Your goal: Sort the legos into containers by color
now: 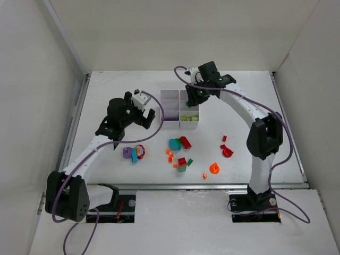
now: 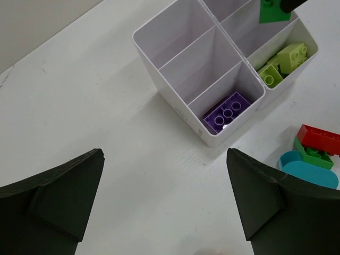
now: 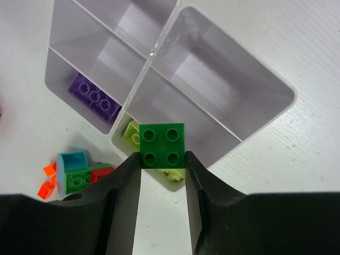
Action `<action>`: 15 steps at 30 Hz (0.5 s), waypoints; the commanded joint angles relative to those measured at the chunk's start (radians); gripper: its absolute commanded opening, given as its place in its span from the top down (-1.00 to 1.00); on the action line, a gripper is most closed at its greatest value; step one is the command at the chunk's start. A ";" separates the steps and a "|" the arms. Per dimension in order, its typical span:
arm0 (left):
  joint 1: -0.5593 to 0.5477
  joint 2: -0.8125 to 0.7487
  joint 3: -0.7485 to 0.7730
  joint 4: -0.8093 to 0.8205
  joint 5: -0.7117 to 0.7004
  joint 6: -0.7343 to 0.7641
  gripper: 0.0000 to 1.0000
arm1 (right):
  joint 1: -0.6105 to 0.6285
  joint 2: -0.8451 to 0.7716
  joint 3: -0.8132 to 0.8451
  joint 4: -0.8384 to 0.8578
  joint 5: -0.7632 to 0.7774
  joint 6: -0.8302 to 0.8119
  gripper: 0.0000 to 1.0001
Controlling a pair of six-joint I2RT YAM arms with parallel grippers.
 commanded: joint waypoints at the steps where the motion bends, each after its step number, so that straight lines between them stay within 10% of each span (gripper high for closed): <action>1: 0.000 -0.024 -0.005 0.046 -0.007 -0.018 -1.00 | 0.007 0.021 0.052 0.000 0.011 0.032 0.52; 15: 0.000 -0.024 -0.005 0.046 0.002 -0.018 -1.00 | -0.002 0.090 0.120 -0.011 -0.008 0.061 -0.10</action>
